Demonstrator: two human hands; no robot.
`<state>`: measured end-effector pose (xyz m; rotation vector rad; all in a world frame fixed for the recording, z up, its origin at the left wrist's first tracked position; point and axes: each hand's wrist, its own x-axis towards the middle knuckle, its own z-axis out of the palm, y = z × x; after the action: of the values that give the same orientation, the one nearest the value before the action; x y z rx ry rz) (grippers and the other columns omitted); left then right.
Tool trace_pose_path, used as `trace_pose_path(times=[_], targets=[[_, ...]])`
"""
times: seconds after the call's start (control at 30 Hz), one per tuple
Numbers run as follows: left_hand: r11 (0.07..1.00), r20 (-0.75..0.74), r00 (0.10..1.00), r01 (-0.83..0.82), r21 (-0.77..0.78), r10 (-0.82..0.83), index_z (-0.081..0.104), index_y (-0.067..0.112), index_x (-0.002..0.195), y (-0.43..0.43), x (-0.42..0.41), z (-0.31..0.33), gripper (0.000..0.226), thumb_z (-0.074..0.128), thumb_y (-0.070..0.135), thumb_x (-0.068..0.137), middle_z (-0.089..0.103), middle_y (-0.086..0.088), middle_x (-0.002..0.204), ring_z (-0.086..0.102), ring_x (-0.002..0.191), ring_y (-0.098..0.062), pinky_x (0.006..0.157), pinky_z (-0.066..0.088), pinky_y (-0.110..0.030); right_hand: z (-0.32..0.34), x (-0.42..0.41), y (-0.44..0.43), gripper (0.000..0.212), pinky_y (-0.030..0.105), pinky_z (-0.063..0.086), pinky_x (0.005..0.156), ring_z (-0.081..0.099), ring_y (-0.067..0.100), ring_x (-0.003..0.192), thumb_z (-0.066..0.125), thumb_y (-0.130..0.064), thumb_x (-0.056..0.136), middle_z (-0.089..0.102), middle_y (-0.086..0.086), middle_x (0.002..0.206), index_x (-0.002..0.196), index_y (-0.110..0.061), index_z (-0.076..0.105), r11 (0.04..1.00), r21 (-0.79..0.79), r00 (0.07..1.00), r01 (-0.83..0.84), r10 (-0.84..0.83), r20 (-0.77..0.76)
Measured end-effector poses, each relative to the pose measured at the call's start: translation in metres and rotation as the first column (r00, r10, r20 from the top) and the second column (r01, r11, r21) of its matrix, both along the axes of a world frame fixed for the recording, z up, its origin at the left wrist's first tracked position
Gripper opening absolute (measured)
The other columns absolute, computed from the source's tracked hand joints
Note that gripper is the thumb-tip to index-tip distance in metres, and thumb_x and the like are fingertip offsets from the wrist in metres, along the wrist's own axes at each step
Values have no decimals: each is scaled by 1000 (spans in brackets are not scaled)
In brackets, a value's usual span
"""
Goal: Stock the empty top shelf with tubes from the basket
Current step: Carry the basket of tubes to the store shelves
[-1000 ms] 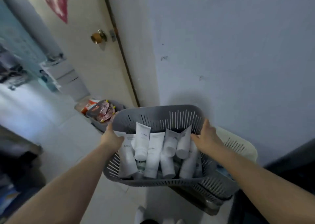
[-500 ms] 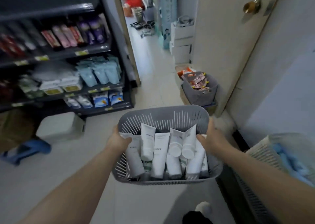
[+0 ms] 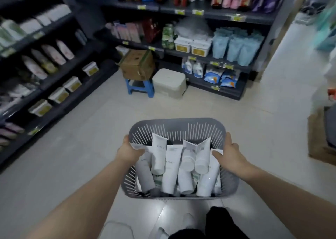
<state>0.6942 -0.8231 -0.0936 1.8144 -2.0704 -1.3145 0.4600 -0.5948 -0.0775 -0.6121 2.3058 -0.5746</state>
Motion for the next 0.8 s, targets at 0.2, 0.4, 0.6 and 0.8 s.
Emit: trace_pose_path(times=[0.2,0.4,0.6,0.8], targets=[[961,-19,961,-276,31,276,27,23,146,-37,136,-11,100,71,35,58,49,-13,138,50,125,-33,103,45,-48,-8,69,-120,86,36,42,85,51,39,116,51,-37,95,29,23,142,150,-22,-13,947,48,948,-318,318,-1],[860,14,860,-510,7,510,25,18,149,-80,230,-17,92,78,20,73,48,-11,141,48,128,-32,103,43,-41,-17,138,-249,90,39,42,95,47,40,123,52,-38,94,23,25,148,150,-19,-16,823,76,824,-564,566,-11],[710,6,711,-703,27,703,35,23,139,-129,313,-20,81,76,16,69,59,-6,123,59,109,-29,96,50,-44,-20,219,-381,86,39,42,95,51,41,116,51,-34,95,26,26,144,150,-20,-14,685,45,686,-727,727,11],[568,-28,568,-823,-10,822,36,22,138,-178,395,-4,79,75,20,70,60,-6,122,60,110,-30,97,50,-45,-2,307,-485,85,41,42,95,52,41,115,52,-33,95,28,26,143,150,-21,-12,557,9,557,-830,830,-15]])
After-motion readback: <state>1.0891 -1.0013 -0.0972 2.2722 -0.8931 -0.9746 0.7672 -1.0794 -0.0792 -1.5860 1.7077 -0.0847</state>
